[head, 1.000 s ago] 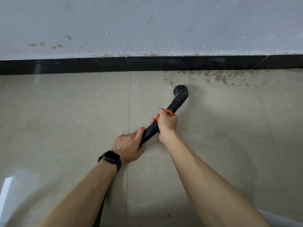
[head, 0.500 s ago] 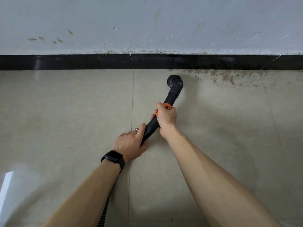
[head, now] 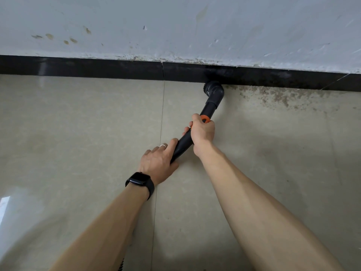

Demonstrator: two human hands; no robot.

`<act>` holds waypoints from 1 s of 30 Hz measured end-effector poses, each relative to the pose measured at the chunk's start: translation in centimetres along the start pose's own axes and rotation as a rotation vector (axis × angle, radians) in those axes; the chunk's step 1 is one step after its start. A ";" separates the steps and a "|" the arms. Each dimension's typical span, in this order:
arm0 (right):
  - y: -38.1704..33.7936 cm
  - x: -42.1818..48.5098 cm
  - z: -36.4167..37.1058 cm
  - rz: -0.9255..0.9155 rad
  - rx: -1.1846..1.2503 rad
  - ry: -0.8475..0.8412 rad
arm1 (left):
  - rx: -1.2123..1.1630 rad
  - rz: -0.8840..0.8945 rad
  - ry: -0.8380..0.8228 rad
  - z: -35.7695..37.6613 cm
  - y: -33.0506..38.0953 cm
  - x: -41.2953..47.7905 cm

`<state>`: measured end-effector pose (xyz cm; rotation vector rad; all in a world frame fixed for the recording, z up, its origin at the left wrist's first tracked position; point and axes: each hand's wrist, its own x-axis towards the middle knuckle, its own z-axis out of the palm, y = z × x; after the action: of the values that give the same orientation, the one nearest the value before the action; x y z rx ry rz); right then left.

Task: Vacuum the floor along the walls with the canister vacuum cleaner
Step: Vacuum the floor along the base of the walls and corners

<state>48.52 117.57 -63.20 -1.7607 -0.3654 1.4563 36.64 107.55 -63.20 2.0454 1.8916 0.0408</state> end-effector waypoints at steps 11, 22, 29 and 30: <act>-0.1 -0.1 2.6 0.009 -0.019 -0.011 | -0.029 -0.032 0.018 -0.6 -1.9 0.2; 3.0 -4.9 6.3 0.018 -0.149 -0.038 | -0.066 -0.105 -0.035 -2.2 -5.8 -4.4; 6.3 -8.0 4.5 0.065 -0.074 -0.061 | -0.039 -0.048 -0.078 -2.1 -7.2 -8.2; 5.6 -7.7 4.4 0.079 -0.097 -0.094 | -0.045 -0.057 -0.086 -2.2 -6.9 -8.0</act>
<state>40.78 110.62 -62.00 -1.8049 -0.4263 1.6058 28.56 100.64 -61.32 1.9318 1.8779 -0.0183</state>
